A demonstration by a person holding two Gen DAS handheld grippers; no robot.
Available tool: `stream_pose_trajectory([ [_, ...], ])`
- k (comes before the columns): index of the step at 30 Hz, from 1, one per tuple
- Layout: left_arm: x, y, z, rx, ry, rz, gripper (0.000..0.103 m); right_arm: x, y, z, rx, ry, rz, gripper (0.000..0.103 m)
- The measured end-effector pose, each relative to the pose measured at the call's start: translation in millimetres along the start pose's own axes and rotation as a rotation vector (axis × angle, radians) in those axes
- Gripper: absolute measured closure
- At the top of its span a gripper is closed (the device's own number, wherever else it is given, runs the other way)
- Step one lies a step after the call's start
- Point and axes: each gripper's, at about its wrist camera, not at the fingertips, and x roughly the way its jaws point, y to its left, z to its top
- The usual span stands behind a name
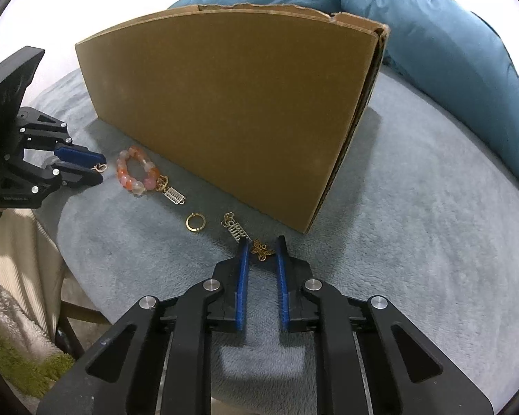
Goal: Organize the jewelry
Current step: 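Close the right tool on the gold butterfly charm, then carry the butterfly charm over the box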
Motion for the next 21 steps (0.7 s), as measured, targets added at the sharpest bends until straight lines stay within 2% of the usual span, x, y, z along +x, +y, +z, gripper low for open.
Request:
stream_pose_trajectory([
  [12, -11.1, -8.4, -1.9, 0.013, -0.023, 0.017, 0.085, -27.9, 5.7, -6.1, 0.027, -0.035, -0.039, 0.09],
  [21, -40.0, -16.6, -4.2, 0.016, -0.08, 0.037, 0.085, -59.2, 16.0, -6.0, 0.062, -0.105, -0.064, 0.09],
])
